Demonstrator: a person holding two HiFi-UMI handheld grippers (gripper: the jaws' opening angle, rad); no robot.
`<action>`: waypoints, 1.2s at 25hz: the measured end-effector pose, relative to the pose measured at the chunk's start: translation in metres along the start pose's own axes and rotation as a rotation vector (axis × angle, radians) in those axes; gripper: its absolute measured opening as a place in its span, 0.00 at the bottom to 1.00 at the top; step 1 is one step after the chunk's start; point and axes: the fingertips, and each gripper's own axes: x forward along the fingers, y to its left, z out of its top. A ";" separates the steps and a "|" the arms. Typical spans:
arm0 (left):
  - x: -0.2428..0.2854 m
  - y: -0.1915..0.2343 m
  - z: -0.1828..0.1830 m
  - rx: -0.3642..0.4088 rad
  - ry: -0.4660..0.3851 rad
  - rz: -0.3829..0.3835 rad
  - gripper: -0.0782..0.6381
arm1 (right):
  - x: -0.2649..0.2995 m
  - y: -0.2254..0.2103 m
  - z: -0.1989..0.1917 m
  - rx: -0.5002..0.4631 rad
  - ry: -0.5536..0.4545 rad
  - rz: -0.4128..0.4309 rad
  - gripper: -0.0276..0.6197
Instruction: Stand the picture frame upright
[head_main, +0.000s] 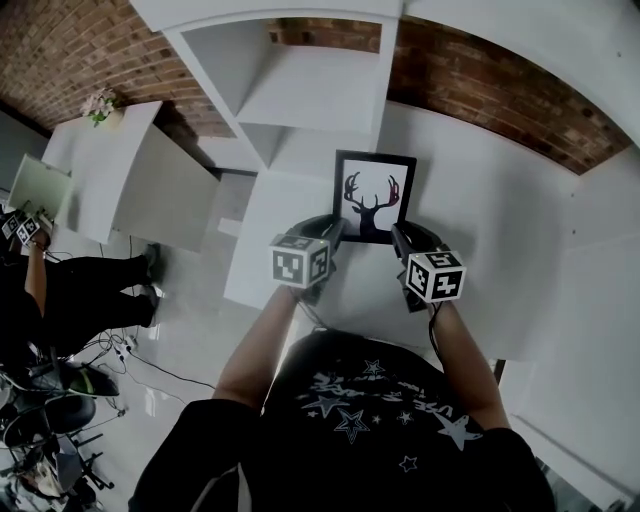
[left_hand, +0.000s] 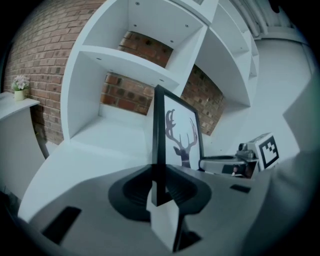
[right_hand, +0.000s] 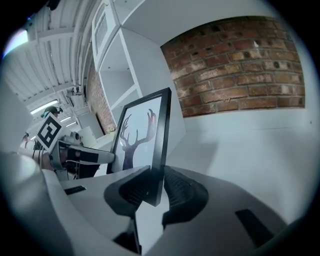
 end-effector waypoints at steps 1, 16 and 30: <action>0.003 0.003 0.000 0.009 0.007 -0.001 0.24 | 0.004 -0.001 -0.001 -0.003 0.005 -0.008 0.18; 0.048 0.038 0.006 0.147 0.025 -0.024 0.24 | 0.050 -0.020 0.000 -0.078 0.029 -0.126 0.18; 0.069 0.059 0.023 0.193 0.011 0.009 0.24 | 0.074 -0.028 0.017 -0.120 -0.018 -0.173 0.18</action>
